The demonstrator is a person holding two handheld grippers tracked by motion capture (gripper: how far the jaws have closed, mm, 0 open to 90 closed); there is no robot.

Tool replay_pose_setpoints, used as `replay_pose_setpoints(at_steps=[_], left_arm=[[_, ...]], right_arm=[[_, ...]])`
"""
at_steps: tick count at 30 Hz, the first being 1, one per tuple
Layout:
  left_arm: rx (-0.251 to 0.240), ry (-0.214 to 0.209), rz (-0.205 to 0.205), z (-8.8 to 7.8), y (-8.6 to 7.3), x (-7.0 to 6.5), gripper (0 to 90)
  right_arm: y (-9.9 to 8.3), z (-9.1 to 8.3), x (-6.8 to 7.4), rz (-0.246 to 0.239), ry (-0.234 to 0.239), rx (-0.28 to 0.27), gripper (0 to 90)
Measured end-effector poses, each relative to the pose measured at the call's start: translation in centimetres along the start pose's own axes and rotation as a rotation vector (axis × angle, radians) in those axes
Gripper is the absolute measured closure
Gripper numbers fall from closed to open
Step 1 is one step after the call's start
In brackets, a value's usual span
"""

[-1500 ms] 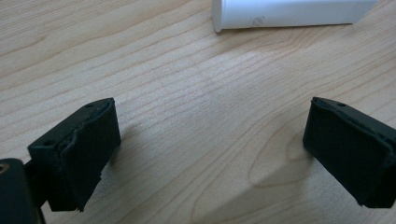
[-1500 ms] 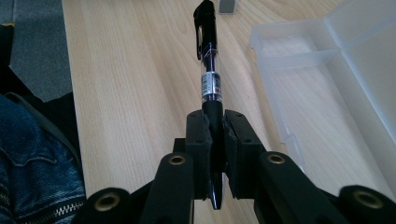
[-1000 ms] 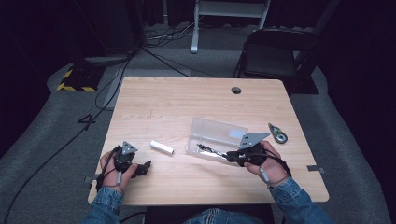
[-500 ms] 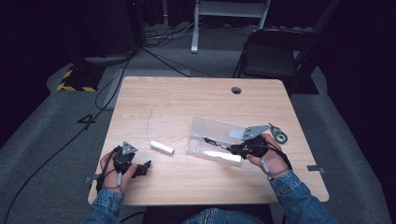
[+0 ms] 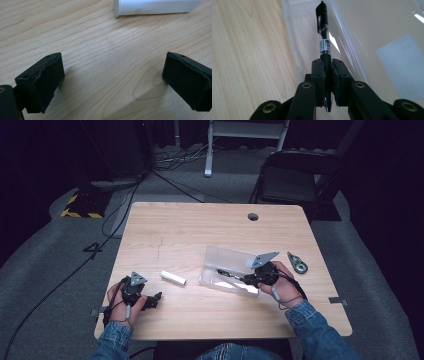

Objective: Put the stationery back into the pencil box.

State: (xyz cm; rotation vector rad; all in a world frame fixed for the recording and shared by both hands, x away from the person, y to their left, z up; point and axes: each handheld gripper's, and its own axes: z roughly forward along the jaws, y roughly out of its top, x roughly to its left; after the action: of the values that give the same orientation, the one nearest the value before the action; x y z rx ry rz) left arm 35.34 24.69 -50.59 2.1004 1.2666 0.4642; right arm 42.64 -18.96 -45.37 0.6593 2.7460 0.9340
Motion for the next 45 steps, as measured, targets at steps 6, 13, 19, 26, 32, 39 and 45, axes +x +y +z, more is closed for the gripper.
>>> replay_pose_setpoints(at_steps=[6, 13, 19, 26, 32, 39, 45], left_arm=[[0.0, 0.0, 0.0, 0.0, 0.0, 0.0, 4.3], [0.0, 0.0, 0.0, 0.0, 0.0, 0.0, 4.3], [0.001, -0.001, 0.001, 0.01, 0.01, 0.01, 4.1], [0.001, -0.001, 0.001, 0.01, 0.01, 0.0, 4.1], [0.001, -0.001, 0.001, 0.01, 0.01, 0.01, 4.1], [0.001, -0.001, 0.001, 0.01, 0.01, 0.01, 4.1], [0.001, -0.001, 0.001, 0.01, 0.01, 0.01, 4.1]], right_arm=[[-0.22, 0.34, -0.28, 0.005, -0.008, 0.014, 81.3], [-0.4, 0.6, -0.55, 0.012, -0.013, 0.017, 81.2], [-0.47, 0.66, -0.72, 0.006, -0.016, 0.016, 81.1], [-0.58, 0.77, -0.72, 0.004, -0.025, 0.018, 81.0], [-0.71, 0.79, -0.83, -0.004, -0.032, 0.015, 80.9], [-0.77, 0.81, -0.89, -0.018, -0.044, 0.017, 81.0], [-0.8, 0.82, -0.91, -0.025, -0.048, 0.019, 81.0]])
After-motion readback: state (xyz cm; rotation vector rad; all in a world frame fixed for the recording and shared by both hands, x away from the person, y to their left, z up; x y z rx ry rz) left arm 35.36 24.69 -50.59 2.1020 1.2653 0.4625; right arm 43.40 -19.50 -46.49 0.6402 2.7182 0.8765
